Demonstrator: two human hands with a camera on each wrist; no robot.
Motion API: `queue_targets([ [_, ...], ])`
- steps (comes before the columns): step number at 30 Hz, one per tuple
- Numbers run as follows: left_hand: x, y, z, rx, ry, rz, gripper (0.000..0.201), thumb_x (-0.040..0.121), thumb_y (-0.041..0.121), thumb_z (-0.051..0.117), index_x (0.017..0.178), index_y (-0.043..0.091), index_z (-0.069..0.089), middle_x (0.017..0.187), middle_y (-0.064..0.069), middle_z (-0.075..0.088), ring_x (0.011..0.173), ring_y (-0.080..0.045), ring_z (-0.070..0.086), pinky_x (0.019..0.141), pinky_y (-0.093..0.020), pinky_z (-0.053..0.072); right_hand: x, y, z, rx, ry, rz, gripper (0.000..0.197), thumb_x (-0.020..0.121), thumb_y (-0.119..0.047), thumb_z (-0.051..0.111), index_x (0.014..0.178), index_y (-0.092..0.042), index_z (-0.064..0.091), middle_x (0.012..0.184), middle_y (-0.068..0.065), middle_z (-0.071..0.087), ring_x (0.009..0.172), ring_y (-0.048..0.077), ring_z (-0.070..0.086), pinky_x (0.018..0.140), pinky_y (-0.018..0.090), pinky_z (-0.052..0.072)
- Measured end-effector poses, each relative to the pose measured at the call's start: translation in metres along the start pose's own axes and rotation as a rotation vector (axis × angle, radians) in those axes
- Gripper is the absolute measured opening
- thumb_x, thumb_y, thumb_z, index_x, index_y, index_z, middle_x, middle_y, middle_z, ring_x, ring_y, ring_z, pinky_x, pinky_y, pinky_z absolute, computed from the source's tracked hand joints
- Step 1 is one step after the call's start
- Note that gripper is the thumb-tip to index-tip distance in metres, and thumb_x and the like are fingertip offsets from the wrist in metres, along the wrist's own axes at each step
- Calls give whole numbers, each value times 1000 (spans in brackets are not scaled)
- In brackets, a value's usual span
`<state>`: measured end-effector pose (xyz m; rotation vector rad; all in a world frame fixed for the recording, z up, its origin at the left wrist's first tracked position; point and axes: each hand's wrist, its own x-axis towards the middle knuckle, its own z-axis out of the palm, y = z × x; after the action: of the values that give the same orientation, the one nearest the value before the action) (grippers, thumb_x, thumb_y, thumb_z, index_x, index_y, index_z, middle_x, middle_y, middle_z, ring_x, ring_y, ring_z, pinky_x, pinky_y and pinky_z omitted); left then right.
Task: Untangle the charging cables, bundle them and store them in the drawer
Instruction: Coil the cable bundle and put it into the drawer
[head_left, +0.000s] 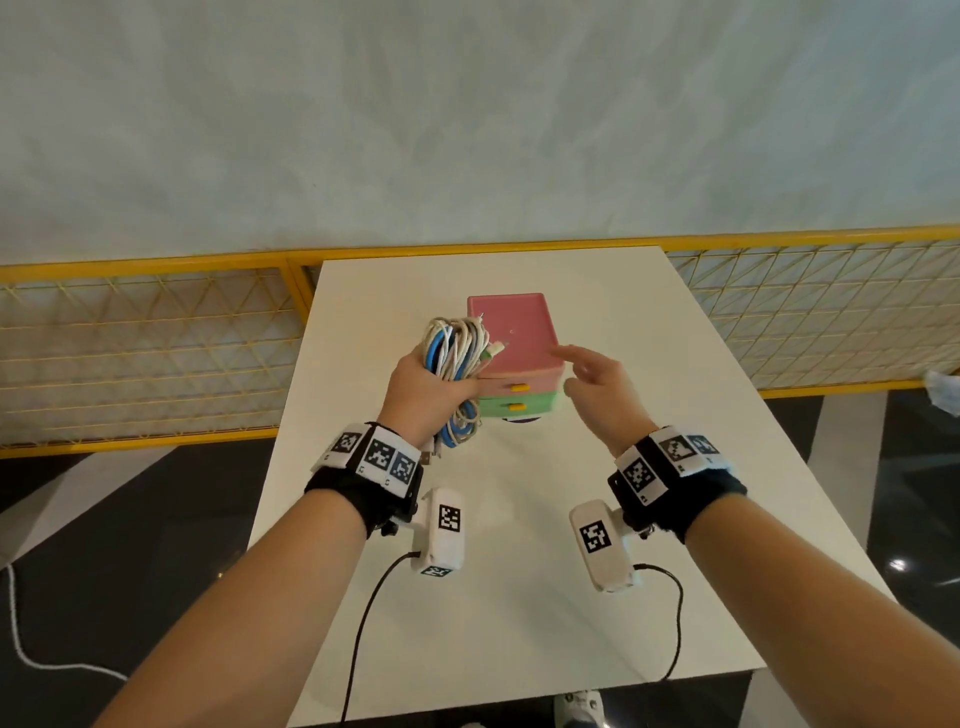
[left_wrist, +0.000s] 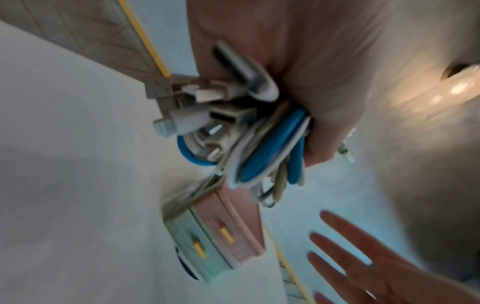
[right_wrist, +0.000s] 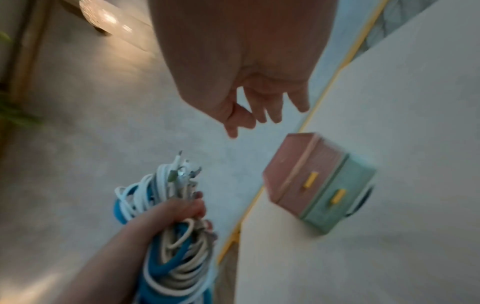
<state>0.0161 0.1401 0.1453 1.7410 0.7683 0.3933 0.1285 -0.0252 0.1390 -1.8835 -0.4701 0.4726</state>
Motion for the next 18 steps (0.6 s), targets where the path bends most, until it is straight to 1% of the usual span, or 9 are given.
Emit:
queue_targets([
  [1, 9, -4, 5, 76, 12, 7, 21, 73, 6, 74, 92, 7, 65, 76, -2, 66, 67, -16, 60, 65, -26, 48, 9, 14, -4, -46, 44, 44, 52, 84, 5, 43, 128, -20, 56, 138, 2, 51, 134, 18, 40, 105, 32, 38],
  [3, 28, -10, 18, 235, 3, 30, 34, 73, 11, 74, 105, 14, 63, 89, -2, 69, 79, -19, 64, 71, -27, 50, 27, 46, -7, -119, 70, 147, 51, 86, -1, 47, 135, -17, 47, 140, 7, 48, 132, 25, 42, 106, 40, 39],
  [6, 51, -11, 43, 512, -63, 79, 50, 73, 19, 72, 121, 21, 57, 101, -3, 70, 90, -27, 66, 80, -34, 54, 46, 87, -4, -141, 53, 315, 53, 88, -6, 52, 138, -13, 39, 138, 14, 48, 125, 28, 49, 105, 41, 41],
  [9, 70, -12, 68, 717, -184, 86, 62, 74, 20, 69, 132, 28, 50, 107, -3, 70, 96, -29, 66, 84, -39, 55, 63, 119, 10, -130, -23, 446, 57, 88, -12, 56, 141, -13, 32, 125, 14, 58, 111, 29, 57, 98, 41, 46],
  [12, 80, -17, 78, 836, -242, 47, 62, 75, 20, 67, 133, 27, 48, 105, -3, 70, 93, -29, 67, 82, -40, 57, 83, 133, 30, -23, -91, 520, 64, 87, -12, 59, 142, -11, 25, 99, 11, 63, 91, 27, 61, 88, 41, 51],
  [13, 82, -19, 78, 858, -238, 46, 59, 75, 20, 67, 130, 26, 49, 102, -3, 70, 90, -29, 67, 80, -40, 57, 89, 132, 37, 39, -100, 538, 61, 87, -10, 59, 138, -8, 26, 92, 11, 62, 81, 26, 61, 79, 39, 53],
  [15, 86, -21, 77, 887, -241, 46, 53, 74, 21, 66, 125, 25, 52, 98, -3, 70, 87, -29, 67, 78, -40, 57, 102, 131, 50, 154, -81, 530, 47, 85, -4, 60, 125, -2, 34, 82, 14, 60, 61, 22, 55, 59, 35, 48],
  [16, 89, -21, 77, 894, -247, 48, 52, 73, 21, 66, 123, 26, 53, 97, -2, 70, 86, -29, 66, 78, -40, 57, 105, 128, 55, 215, -69, 524, 41, 84, -4, 61, 118, -3, 37, 78, 14, 61, 57, 21, 54, 55, 33, 46],
  [18, 92, -20, 77, 904, -260, 44, 50, 72, 20, 65, 121, 25, 54, 97, -2, 70, 84, -28, 66, 77, -41, 58, 109, 124, 59, 311, -46, 533, 29, 84, 0, 63, 98, -10, 40, 73, 13, 60, 56, 22, 56, 57, 36, 49],
])
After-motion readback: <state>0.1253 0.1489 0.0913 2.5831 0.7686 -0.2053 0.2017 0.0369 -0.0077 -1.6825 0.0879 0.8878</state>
